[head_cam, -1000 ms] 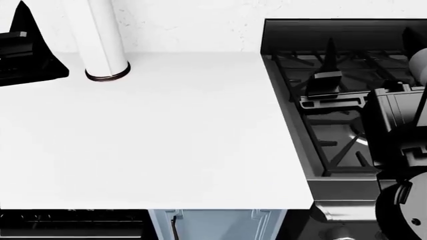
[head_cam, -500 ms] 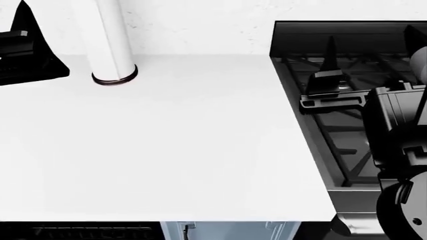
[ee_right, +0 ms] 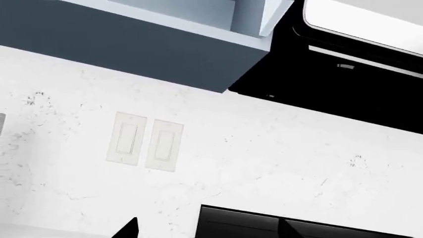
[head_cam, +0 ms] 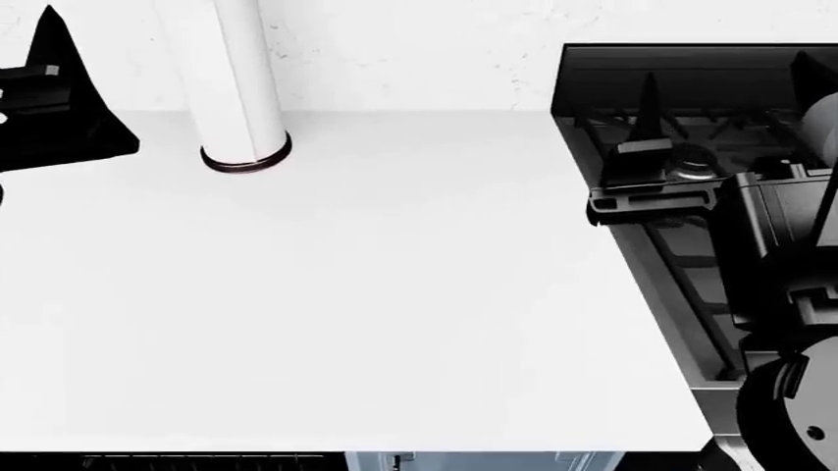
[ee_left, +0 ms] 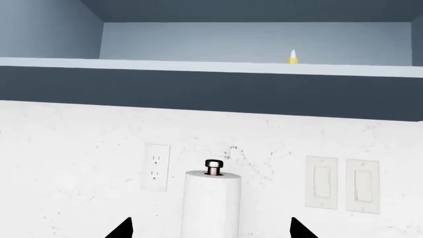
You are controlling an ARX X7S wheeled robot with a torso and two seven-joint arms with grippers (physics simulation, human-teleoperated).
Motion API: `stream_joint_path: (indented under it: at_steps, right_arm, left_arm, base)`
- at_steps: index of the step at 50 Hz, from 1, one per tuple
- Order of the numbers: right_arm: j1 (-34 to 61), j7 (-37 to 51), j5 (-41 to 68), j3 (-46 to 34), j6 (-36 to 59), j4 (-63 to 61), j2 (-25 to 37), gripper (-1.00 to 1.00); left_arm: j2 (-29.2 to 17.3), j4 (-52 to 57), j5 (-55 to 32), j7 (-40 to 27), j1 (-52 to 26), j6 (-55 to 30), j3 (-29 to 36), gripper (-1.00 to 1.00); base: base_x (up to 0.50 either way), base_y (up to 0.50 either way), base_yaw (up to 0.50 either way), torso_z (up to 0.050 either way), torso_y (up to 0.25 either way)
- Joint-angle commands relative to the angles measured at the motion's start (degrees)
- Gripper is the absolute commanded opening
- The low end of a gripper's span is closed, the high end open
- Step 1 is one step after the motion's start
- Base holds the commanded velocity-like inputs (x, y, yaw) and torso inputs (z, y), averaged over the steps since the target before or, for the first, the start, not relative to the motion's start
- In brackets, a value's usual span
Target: Pick and place the shaker into the drawer. Then close the cabinet.
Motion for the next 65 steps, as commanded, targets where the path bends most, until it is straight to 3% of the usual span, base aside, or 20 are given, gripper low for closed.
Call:
stream_joint_path:
  at_steps: [1, 47, 65]
  right_arm:
    - [-0.35, -0.42, -0.61, -0.15, -0.41, 0.31, -0.04, 1.0]
    - [0.39, 1.14, 1.84, 0.58, -0.38, -0.12, 0.4, 1.0]
    - [-1.01, 0.6, 1.1, 0.86, -1.72, 0.19, 0.43, 1.0]
  left_arm:
    - [0.09, -0.24, 0.39, -0.04, 0.23, 0.01, 0.29, 1.0]
    - [-0.56, -0.1, -0.86, -0.72, -0.41, 0.08, 0.05, 1.0]
    - [-0.45, -0.31, -0.21, -0.29, 0.43, 0.6, -0.01, 1.0]
  base:
    - [0.05, 0.08, 0.0, 0.0, 0.01]
    - [0.09, 0.05, 0.0, 0.0, 0.0]
    - [0.0, -0.15, 0.0, 0.0, 0.0]
